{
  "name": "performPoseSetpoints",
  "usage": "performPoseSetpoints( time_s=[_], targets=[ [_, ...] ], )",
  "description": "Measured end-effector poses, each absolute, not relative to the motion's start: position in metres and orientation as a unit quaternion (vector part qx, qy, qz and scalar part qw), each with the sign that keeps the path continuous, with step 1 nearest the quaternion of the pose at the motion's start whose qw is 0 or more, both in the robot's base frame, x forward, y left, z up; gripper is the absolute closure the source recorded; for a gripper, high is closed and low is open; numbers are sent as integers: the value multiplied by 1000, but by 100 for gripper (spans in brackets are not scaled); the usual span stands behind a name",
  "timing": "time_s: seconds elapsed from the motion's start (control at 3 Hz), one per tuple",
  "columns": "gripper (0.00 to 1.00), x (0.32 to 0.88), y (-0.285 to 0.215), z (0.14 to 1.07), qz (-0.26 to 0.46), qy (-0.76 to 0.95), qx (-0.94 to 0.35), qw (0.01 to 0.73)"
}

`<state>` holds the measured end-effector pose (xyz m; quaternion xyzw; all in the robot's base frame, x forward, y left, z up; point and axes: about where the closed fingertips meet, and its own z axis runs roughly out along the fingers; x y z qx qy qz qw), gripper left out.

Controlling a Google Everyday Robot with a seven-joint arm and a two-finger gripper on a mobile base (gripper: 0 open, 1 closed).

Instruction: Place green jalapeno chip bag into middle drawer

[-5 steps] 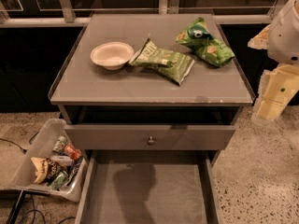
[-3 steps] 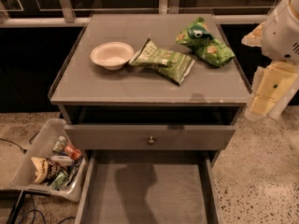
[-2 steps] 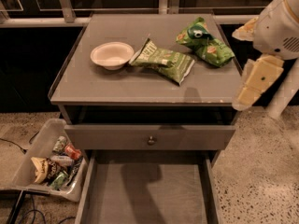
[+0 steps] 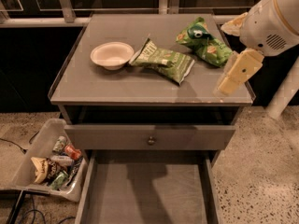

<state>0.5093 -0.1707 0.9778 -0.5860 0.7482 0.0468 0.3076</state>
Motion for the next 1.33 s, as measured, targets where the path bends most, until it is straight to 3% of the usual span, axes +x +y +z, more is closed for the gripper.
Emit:
performPoseSetpoints(
  time_s=[1.33],
  targets=[
    [0,617,-140,934,43,750,-553,360]
  ],
)
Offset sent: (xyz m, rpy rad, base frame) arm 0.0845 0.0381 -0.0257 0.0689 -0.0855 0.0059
